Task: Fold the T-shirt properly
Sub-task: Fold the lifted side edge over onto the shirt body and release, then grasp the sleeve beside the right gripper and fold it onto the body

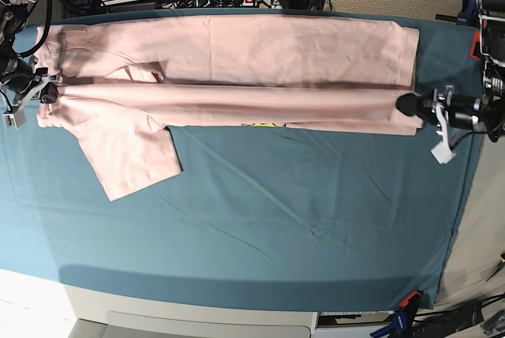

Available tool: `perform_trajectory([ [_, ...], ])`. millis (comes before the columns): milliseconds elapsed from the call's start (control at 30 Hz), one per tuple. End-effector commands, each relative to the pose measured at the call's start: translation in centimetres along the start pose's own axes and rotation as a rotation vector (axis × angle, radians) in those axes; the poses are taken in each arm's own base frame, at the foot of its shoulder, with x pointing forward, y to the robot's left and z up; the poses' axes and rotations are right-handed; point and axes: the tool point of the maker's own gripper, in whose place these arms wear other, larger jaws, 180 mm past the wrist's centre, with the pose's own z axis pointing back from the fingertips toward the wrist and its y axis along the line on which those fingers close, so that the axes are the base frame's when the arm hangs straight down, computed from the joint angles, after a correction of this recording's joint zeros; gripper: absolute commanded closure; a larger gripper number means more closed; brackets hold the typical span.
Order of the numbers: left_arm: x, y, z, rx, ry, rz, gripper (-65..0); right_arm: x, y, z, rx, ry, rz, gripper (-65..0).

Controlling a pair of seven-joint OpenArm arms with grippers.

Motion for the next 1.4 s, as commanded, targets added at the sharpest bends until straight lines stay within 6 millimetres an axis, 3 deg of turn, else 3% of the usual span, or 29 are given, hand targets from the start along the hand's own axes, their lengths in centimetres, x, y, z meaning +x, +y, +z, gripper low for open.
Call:
perform_trajectory([
  [0, 1.3, 0.1, 1.6, 0.022, -0.028, -0.033, 0.0, 1.8, -1.3, 1.2, -0.038, -0.036, 0.025, 0.0],
  [400, 0.4, 0.2, 1.6, 0.022, -0.013, -0.035, 0.0, 0.7, -2.0, 1.2, -0.077, 0.029, 0.047, 0.0],
  [433, 0.4, 0.2, 1.6, 0.022, -0.013, -0.035, -0.2, 0.6, -2.0, 1.2, -0.079, 0.03, 0.048, -3.0],
  [533, 0.4, 0.2, 1.6, 0.022, -0.013, -0.035, -17.8, 0.8, -2.0, 1.2, -0.078, 0.023, 0.048, -21.6],
  [633, 0.5, 0.2, 1.7, 0.023, -0.017, -0.037, -27.3, 1.3, -2.0, 1.2, -0.078, -0.006, 0.049, -23.4],
  [833, 3.6, -0.1, 3.7, 0.045, -0.103, -0.086, -27.3, 4.3, -2.1, 1.5, -0.081, -0.117, 0.048, -23.4],
  [1000, 7.2, -0.4, 7.7, 0.089, -0.242, -0.135, -27.3, 9.3, -2.9, 2.3, -0.133, -0.229, 0.008, -23.4],
  [1133, 8.5, -0.3, 9.9, 0.105, -0.332, -0.135, -27.3, 13.0, -3.0, 2.4, -0.158, -0.312, -0.035, -23.4],
  [1233, 8.7, -0.3, 10.4, 0.109, -0.35, -0.134, -27.3, 14.1, -2.8, 0.8, -0.106, -0.336, -0.135, -23.5],
  [1367, 8.7, -0.3, 10.4, 0.108, -0.349, -0.134, -27.3, 13.7, -2.1, -3.4, 0.024, -0.302, -0.333, -26.0],
])
